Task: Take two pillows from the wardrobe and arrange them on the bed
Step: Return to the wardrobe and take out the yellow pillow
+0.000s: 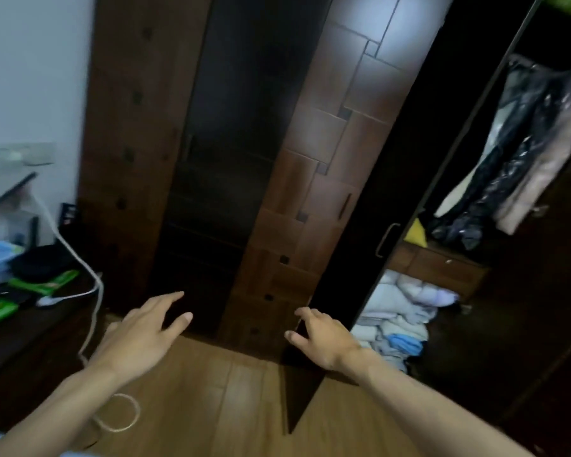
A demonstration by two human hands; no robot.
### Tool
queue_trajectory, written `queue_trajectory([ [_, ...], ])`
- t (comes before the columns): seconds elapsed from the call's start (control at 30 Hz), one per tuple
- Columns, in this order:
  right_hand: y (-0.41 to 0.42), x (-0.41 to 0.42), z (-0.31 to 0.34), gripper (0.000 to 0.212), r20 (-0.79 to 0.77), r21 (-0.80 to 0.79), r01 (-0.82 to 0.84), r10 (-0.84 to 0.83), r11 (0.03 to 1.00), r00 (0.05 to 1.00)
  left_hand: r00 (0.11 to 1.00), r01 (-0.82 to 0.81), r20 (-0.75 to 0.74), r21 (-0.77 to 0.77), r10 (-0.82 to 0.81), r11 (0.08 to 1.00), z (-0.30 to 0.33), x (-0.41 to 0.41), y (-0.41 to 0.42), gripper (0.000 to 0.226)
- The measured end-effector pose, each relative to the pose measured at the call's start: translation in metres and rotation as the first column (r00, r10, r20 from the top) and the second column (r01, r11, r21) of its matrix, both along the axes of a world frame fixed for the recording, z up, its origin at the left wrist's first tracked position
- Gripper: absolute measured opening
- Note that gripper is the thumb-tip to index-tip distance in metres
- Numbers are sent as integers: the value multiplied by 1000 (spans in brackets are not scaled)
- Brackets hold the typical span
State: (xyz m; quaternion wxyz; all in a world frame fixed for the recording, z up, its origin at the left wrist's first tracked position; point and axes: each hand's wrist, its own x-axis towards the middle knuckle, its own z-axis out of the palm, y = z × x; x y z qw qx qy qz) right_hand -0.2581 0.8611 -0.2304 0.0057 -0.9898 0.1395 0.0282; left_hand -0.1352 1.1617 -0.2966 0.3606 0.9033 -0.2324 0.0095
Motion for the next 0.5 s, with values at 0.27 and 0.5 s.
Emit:
queue_trajectory([
  [0.27,-90,1,78,65,-5,76,269,-270,960,963,982,184,-54,34,-182,982,58,53,-103,61],
  [0.5,-302,-15,173,70,113,112,384,-396,917,911,774,595,155,151,-613,789,206,8,-399,52],
])
